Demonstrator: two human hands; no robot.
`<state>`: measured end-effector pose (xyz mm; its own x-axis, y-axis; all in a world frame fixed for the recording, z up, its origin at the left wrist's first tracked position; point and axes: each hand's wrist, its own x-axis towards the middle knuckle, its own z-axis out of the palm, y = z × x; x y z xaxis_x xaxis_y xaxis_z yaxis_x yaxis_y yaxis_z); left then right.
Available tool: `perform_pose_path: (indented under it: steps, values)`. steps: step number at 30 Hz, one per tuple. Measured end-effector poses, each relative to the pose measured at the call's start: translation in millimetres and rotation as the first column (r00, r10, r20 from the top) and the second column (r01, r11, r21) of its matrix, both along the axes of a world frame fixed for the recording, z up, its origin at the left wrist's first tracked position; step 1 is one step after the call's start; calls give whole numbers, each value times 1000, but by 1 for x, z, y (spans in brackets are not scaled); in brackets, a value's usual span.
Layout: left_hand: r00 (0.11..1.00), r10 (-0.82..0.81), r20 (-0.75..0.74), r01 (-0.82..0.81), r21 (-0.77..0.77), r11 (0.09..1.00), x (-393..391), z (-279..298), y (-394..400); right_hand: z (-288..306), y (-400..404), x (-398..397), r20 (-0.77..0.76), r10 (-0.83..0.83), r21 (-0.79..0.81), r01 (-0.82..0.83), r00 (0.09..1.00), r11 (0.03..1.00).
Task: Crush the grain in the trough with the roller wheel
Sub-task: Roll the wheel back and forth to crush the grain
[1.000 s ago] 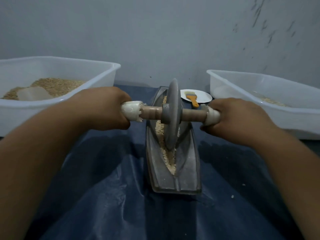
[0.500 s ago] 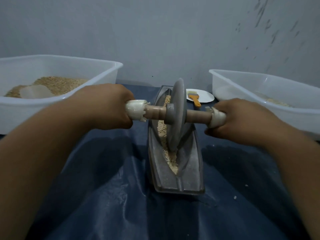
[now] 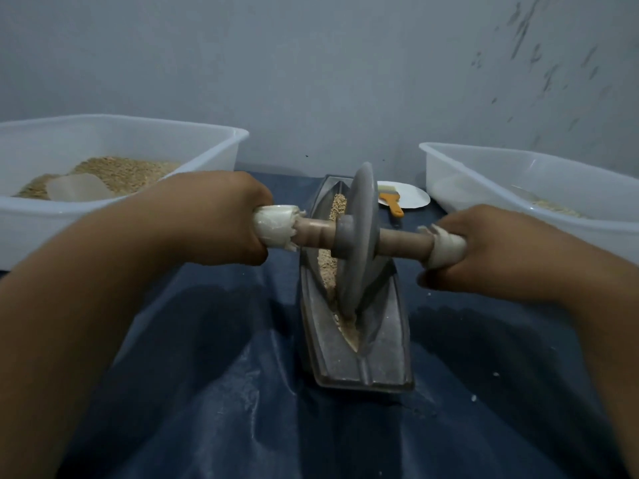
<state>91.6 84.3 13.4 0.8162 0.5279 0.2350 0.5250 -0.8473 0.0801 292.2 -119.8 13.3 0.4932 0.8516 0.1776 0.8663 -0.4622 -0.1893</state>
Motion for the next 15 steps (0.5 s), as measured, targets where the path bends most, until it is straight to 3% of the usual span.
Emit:
perform_pose_path:
  steps: [2,4,8,11,15]
  values:
    - [1000,-12,-22,13,50,999,-7,6,-6,7,-13,-1,-161,38,-79,-51,986,996]
    - [1000,-25,-7,25,121,992,-8,5,-8,6,-16,-3,-216,44,-77,-62,975,995]
    - [996,9,84,-19,123,992,8,-5,-4,-9,9,0,34,-61,91,58,998,994]
    - [1000,4,12,-4,12,1000,7,-4,-1,-8,10,-1,153,-59,75,48,987,996]
    - [996,-50,-72,43,-87,995,-6,5,-1,7,-12,-3,-124,53,-60,-60,991,996]
